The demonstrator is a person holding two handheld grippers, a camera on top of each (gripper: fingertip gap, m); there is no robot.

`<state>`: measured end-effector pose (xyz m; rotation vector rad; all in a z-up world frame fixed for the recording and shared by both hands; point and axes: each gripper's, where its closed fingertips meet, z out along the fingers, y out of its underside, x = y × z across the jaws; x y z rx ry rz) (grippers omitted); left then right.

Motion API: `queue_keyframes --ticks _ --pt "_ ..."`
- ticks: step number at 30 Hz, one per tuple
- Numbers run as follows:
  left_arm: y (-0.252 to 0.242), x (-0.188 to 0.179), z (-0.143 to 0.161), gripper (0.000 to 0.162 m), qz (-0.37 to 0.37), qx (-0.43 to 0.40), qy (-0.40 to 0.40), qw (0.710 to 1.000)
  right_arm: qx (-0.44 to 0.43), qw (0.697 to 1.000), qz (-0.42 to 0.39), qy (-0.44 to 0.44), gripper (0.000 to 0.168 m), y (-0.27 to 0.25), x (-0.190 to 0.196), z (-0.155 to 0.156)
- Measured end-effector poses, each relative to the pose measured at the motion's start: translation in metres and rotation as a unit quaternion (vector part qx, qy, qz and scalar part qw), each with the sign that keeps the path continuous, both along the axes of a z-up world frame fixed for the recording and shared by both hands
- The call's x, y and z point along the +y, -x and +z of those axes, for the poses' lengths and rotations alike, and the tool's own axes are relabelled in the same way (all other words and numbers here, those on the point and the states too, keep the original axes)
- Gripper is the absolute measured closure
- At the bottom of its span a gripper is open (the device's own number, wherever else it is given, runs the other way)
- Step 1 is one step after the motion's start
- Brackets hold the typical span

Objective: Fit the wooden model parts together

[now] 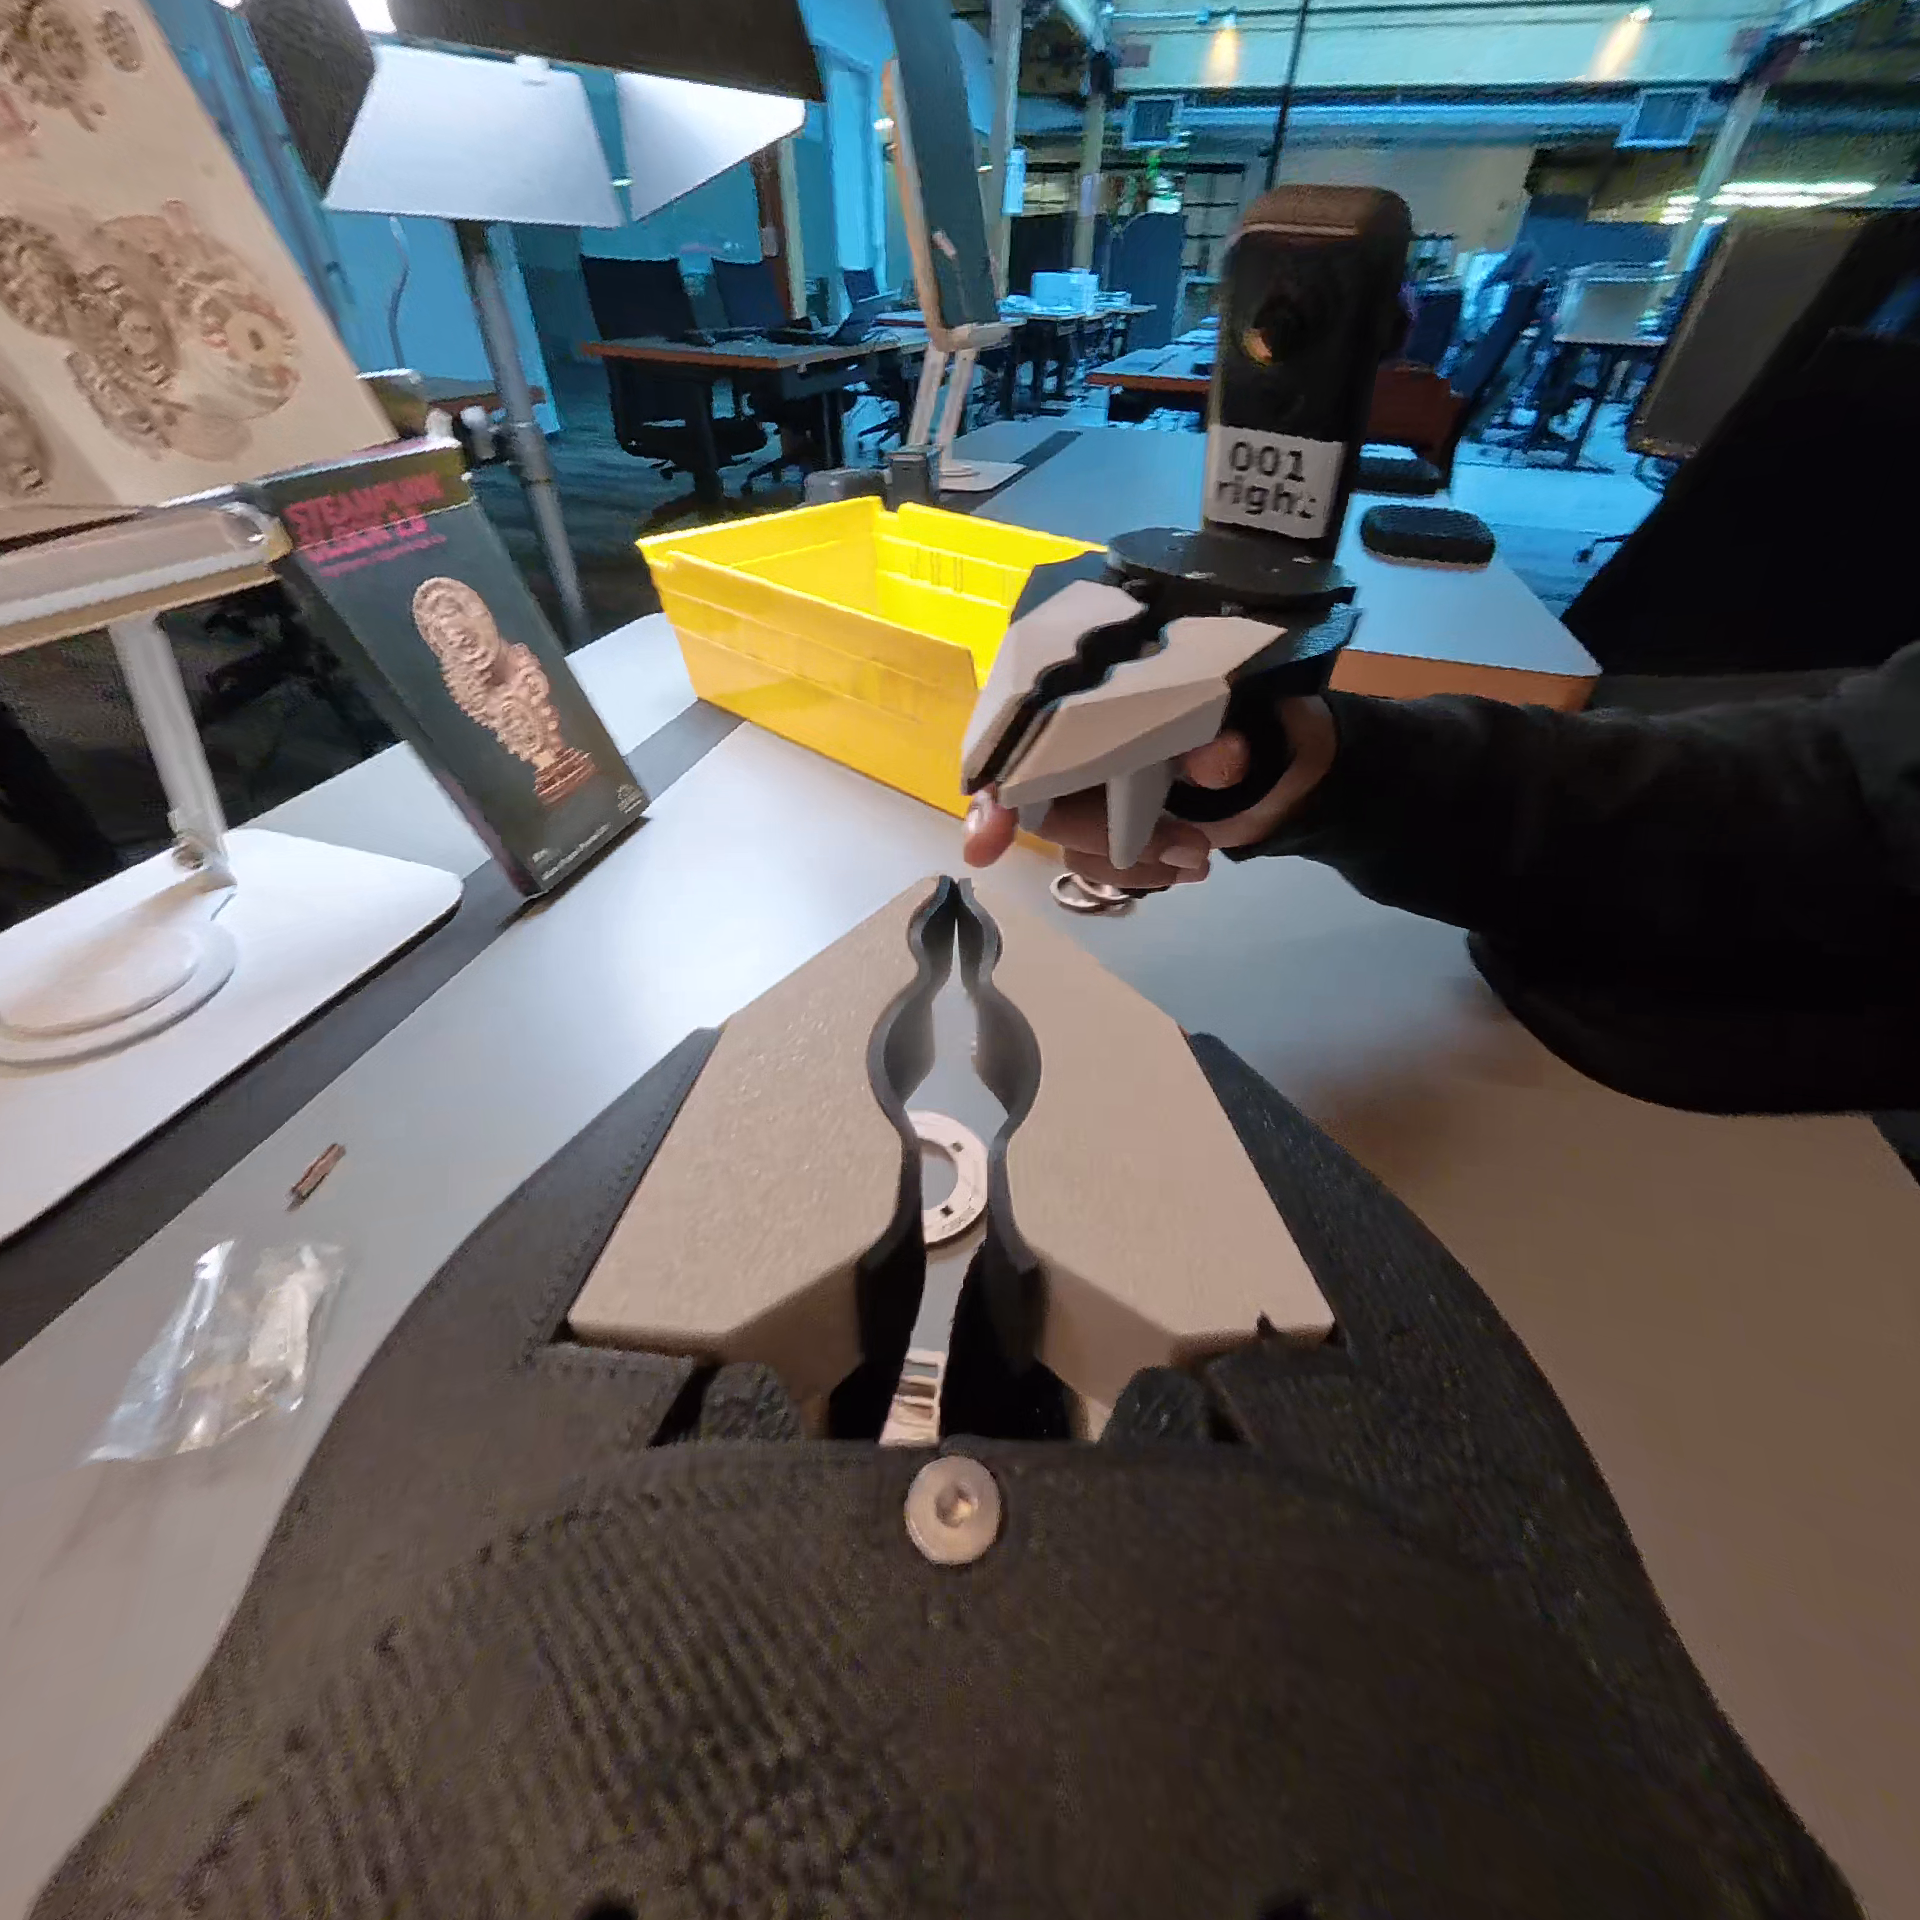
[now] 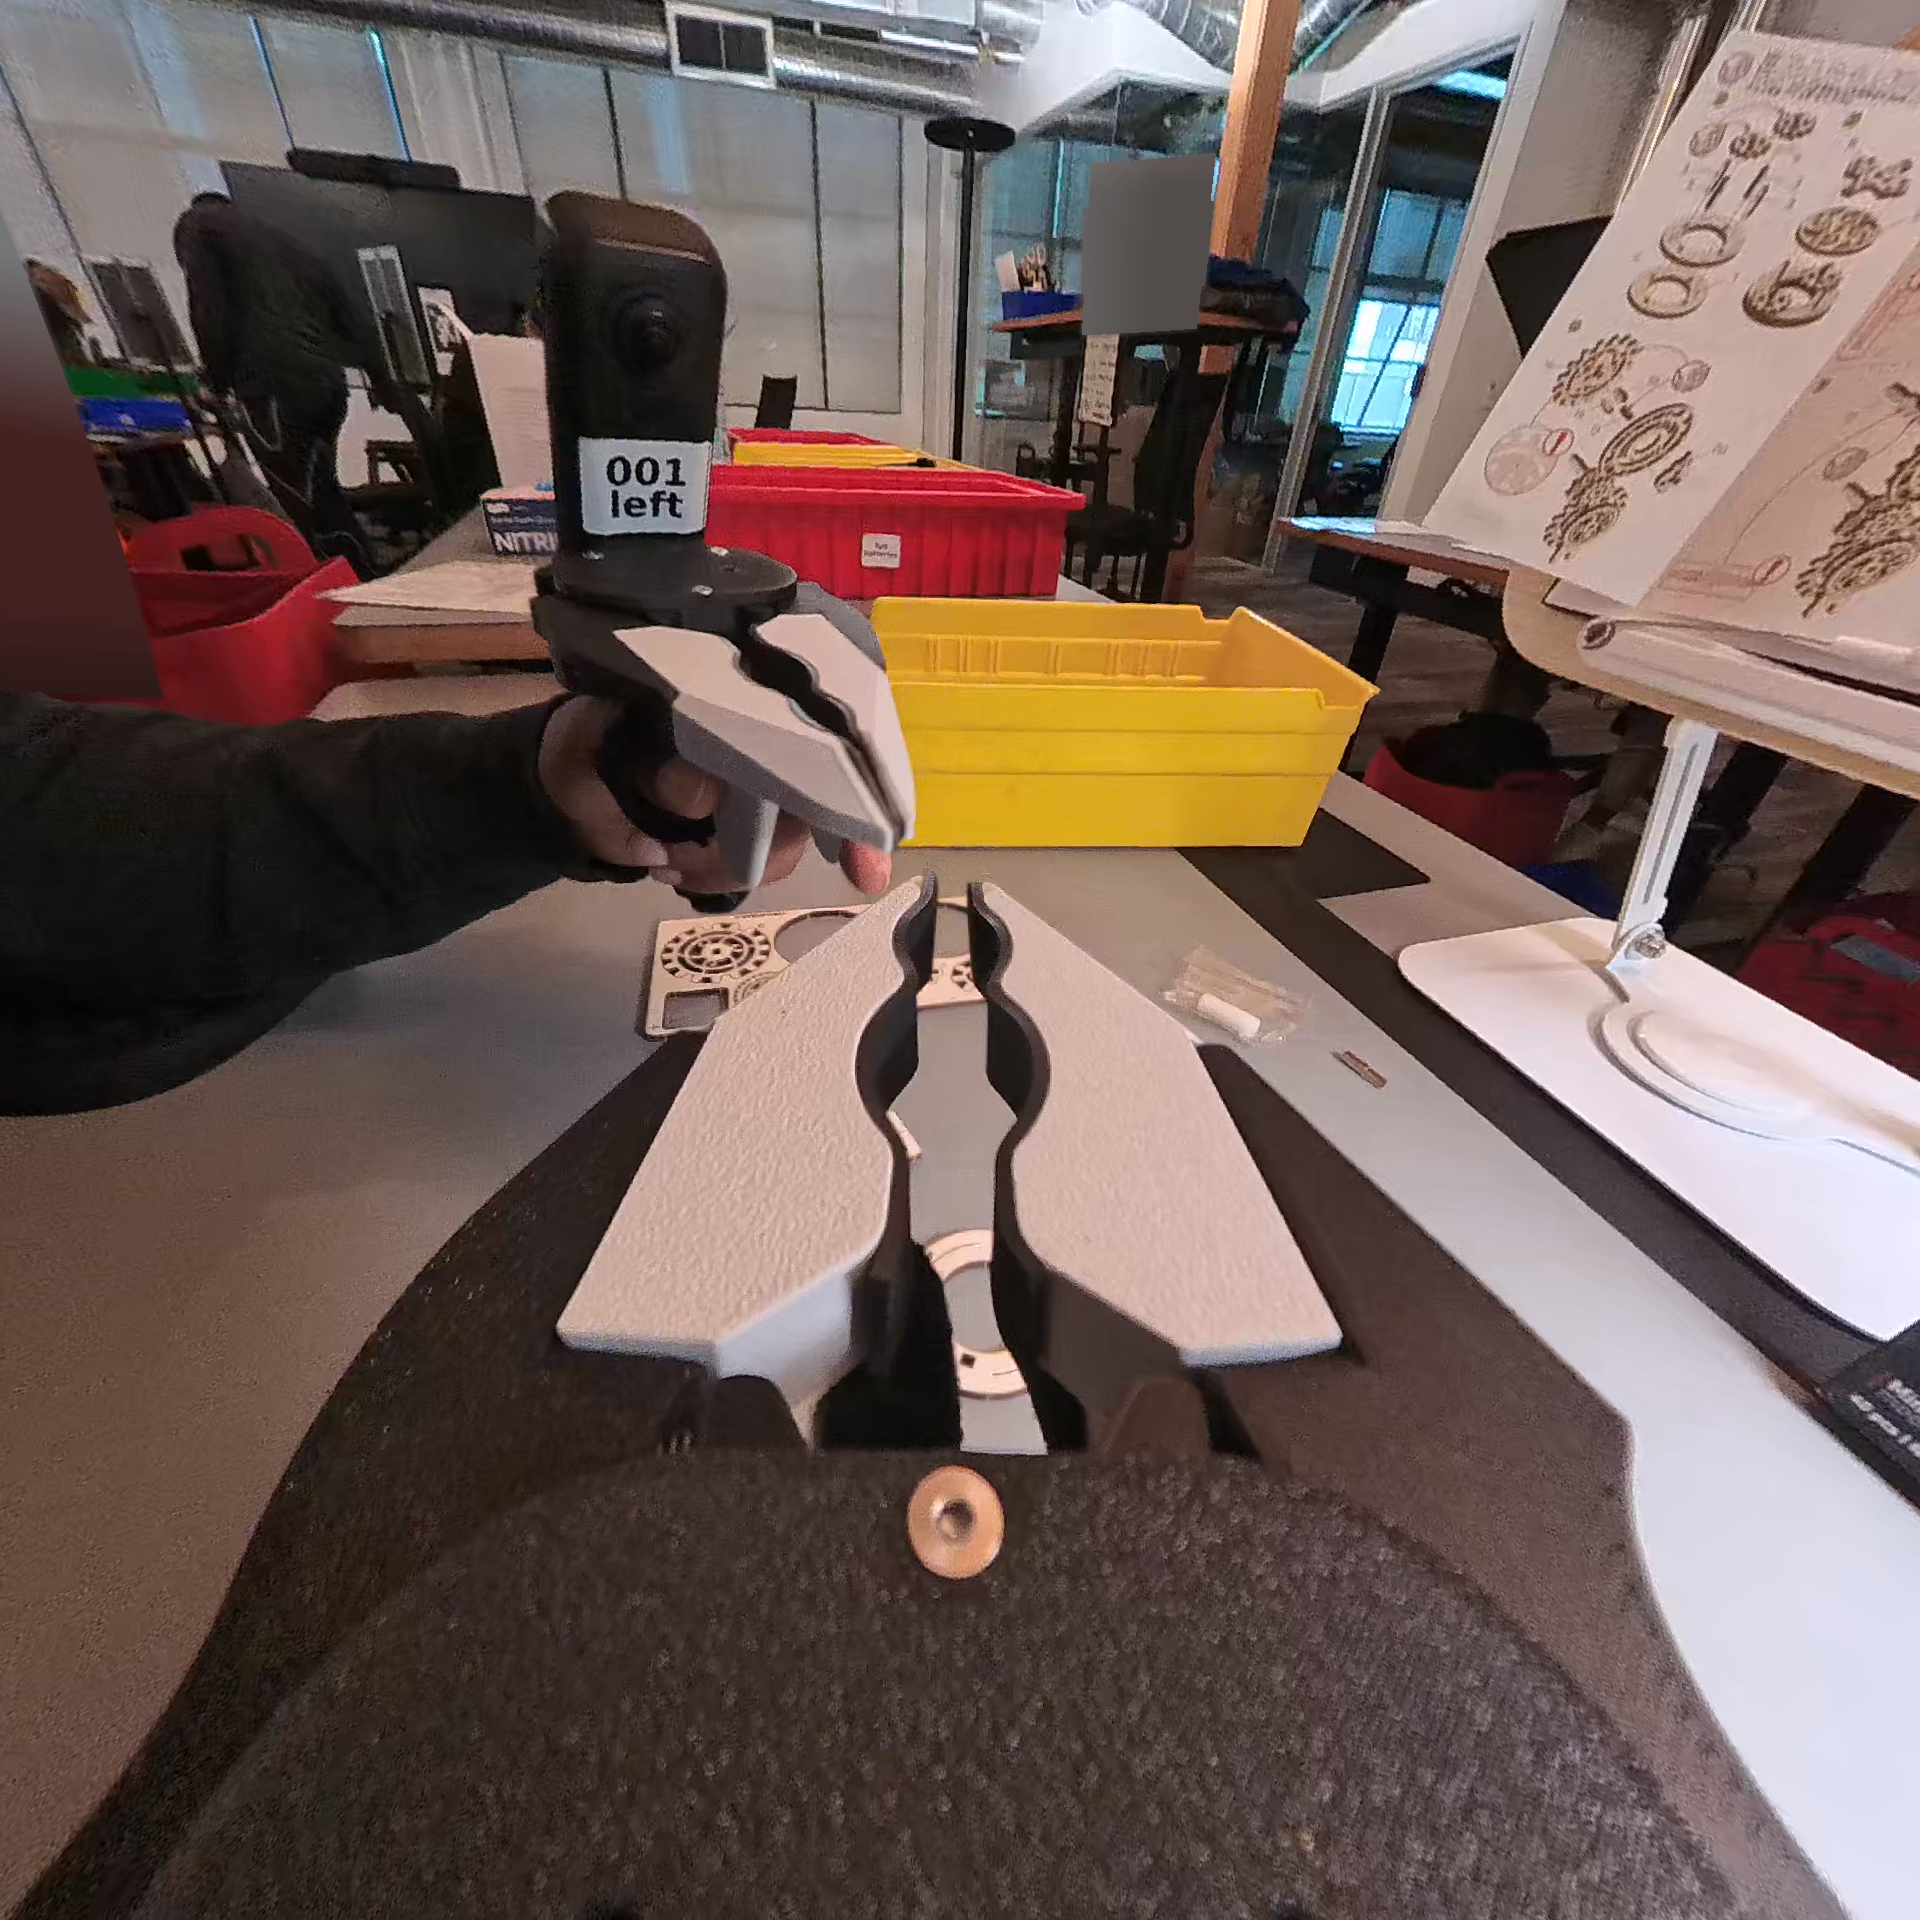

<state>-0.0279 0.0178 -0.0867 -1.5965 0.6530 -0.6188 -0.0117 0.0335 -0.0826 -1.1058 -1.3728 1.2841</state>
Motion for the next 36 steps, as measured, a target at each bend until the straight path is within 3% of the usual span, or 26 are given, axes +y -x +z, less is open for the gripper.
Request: queue_keyframes --ticks 4,8,13,20,24,26,29,32,34,36 --pt "0.018 0.008 -0.013 0.162 0.032 0.015 0.045 0.998 -0.021 1.000 0.001 0.002 0.159 0.003 -0.001 -0.009" --pt "0.033 -0.002 -0.053 0.122 0.020 0.113 0.149 0.982 -0.038 0.999 -0.004 0.009 0.157 0.006 0.003 -0.017" --pt "0.044 -0.019 -0.113 0.110 0.006 0.248 0.240 0.938 -0.055 0.998 -0.003 0.022 0.157 0.009 0.004 -0.026" --pt "0.041 -0.023 -0.145 0.117 -0.001 0.314 0.271 0.910 -0.070 0.997 0.004 0.022 0.158 0.011 -0.001 -0.032" --pt "0.038 -0.020 -0.149 0.135 -0.002 0.309 0.276 0.910 -0.071 0.997 0.010 0.026 0.159 0.011 -0.003 -0.032" --pt "0.040 -0.019 -0.149 0.136 0.001 0.303 0.276 0.912 -0.070 0.997 0.011 0.027 0.159 0.011 -0.004 -0.031" --pt "0.033 -0.011 -0.134 0.136 -0.004 0.229 0.253 0.940 -0.058 0.998 0.003 0.034 0.159 0.010 -0.002 -0.026" --pt "0.018 -0.002 -0.076 0.136 -0.032 0.045 0.197 0.979 -0.011 0.998 0.000 0.054 0.156 0.006 0.002 -0.007" --pt "0.015 -0.001 -0.029 0.136 -0.055 -0.094 0.159 0.981 0.030 0.999 -0.006 0.044 0.150 0.001 0.002 0.011" --pt "0.017 -0.001 0.003 0.137 -0.073 -0.201 0.148 0.966 0.058 0.998 -0.024 -0.015 0.148 -0.002 -0.002 0.026"
